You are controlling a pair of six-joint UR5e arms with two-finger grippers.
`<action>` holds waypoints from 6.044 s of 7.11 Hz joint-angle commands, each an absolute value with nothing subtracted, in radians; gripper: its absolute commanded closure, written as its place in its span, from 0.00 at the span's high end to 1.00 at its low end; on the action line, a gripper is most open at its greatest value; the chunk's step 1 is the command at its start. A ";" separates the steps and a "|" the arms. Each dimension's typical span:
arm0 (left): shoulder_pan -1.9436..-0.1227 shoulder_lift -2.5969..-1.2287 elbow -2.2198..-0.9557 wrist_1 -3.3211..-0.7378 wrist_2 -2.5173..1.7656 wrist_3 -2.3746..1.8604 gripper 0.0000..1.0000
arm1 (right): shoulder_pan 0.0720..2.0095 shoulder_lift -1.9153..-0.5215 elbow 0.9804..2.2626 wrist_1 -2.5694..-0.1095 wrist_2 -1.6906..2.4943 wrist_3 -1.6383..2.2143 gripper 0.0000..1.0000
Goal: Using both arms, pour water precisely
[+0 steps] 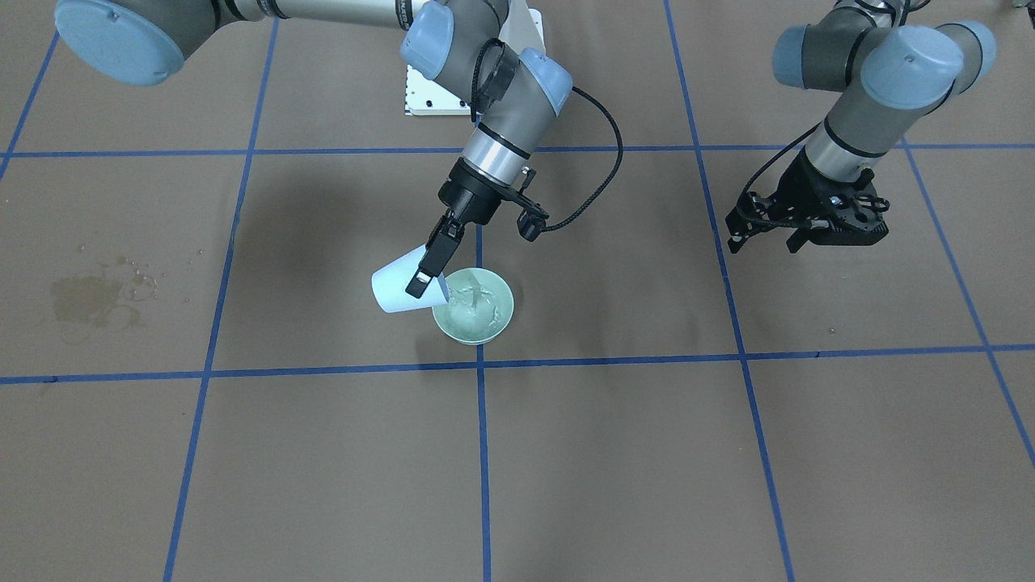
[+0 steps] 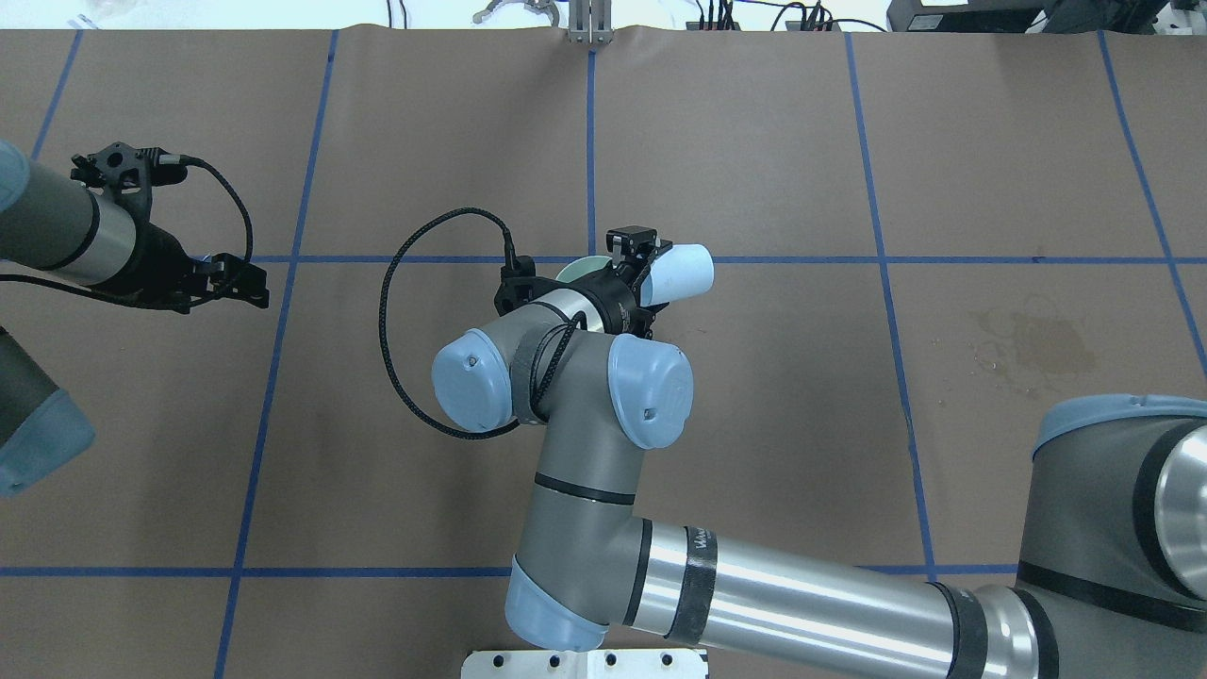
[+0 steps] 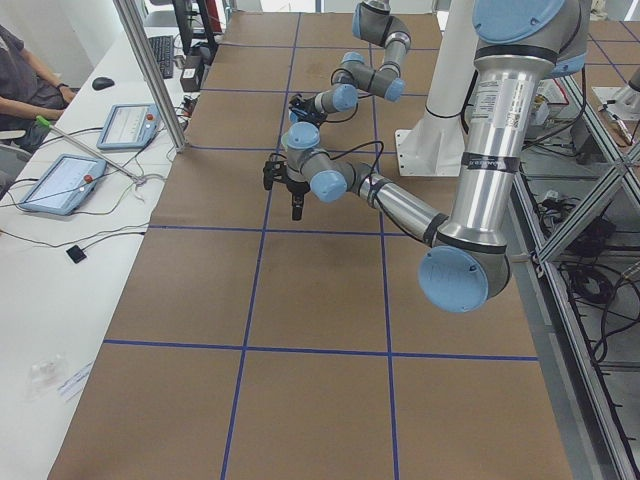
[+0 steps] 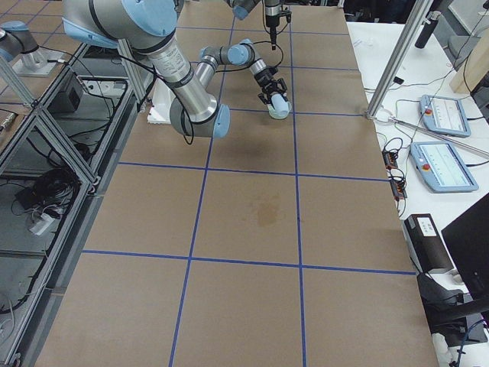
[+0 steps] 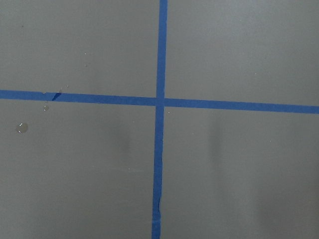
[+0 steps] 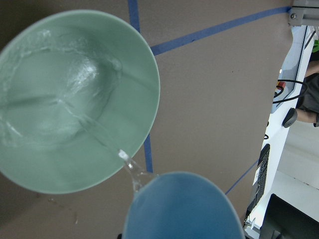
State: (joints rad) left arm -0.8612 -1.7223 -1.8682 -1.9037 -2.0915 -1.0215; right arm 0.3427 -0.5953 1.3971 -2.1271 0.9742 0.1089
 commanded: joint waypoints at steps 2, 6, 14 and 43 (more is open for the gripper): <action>-0.862 -1.721 -1.873 -1.919 -2.095 -1.069 1.00 | 0.341 -0.583 1.376 -2.189 0.919 0.109 0.37; -0.861 -1.710 -1.881 -1.921 -2.109 -1.097 1.00 | 0.328 -0.525 1.319 -2.282 0.856 0.110 0.37; -0.861 -1.710 -1.887 -1.922 -2.135 -1.097 1.00 | 0.386 -0.738 1.703 -2.125 1.022 0.501 0.37; -0.864 -1.709 -1.902 -1.910 -2.220 -1.235 1.00 | 0.681 -1.921 1.689 -0.342 1.546 0.940 0.93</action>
